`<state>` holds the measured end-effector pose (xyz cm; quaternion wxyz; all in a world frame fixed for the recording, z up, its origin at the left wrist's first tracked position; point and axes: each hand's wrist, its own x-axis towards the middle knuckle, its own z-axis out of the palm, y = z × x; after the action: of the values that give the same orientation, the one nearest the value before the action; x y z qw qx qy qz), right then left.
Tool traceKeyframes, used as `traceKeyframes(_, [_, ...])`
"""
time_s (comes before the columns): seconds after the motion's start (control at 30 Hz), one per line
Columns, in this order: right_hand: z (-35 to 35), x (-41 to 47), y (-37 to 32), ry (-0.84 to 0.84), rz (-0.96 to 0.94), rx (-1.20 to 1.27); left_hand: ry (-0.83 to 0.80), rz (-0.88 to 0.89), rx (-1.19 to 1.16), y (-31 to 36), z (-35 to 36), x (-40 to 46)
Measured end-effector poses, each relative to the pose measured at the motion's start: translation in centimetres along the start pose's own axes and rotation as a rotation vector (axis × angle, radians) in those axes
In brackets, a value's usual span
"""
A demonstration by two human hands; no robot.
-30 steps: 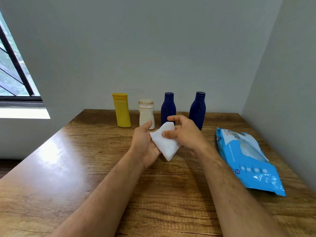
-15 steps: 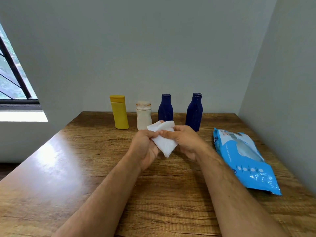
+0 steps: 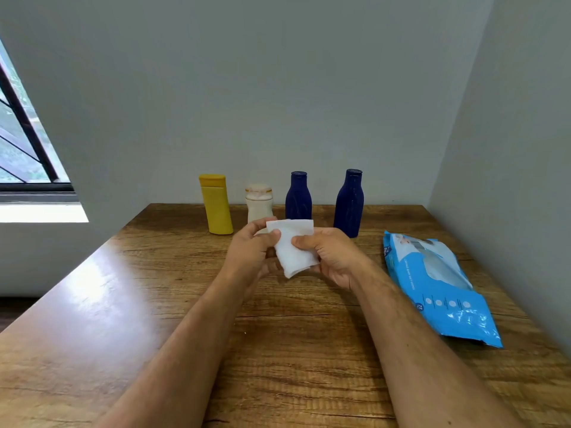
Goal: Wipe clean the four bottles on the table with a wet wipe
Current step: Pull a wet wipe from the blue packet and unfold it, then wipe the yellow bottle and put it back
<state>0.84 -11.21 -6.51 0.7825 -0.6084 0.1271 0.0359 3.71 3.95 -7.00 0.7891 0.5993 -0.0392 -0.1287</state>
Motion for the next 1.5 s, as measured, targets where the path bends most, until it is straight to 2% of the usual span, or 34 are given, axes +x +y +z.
traceKeyframes(0.1, [1.3,-0.6,-0.1,-0.068,-0.006,0.115,0.012,0.1,0.038,0.8,-1.6,0.0])
traceKeyframes(0.27, [4.3,0.3,-0.7,-0.079,-0.045,0.213,0.052,0.192,-0.001,2.8,-3.5,1.0])
traceKeyframes(0.43, [6.9,2.2,-0.5,-0.12,-0.036,0.283,0.028,0.138,0.118,3.8,-5.8,1.1])
traceKeyframes(0.67, [8.1,3.3,0.7,-0.176,-0.003,0.385,0.04,0.212,0.276,4.1,-9.5,1.9])
traceKeyframes(0.8, [8.3,3.9,0.9,-0.176,0.025,0.381,0.033,0.307,0.371,3.8,-10.0,2.3])
traceKeyframes(0.9, [8.3,3.9,1.0,-0.166,0.082,0.287,0.036,0.342,0.36,3.8,-10.5,2.6])
traceKeyframes(1.3, [9.3,4.0,2.2,-0.07,0.105,0.222,0.02,0.28,0.261,2.8,-11.6,2.8])
traceKeyframes(1.37, [9.6,3.9,2.2,-0.049,0.088,0.256,0.089,0.293,0.261,2.7,-11.5,3.0])
traceKeyframes(1.5, [9.9,3.8,2.3,0.012,0.066,0.288,0.48,0.474,0.49,3.1,-10.3,4.1])
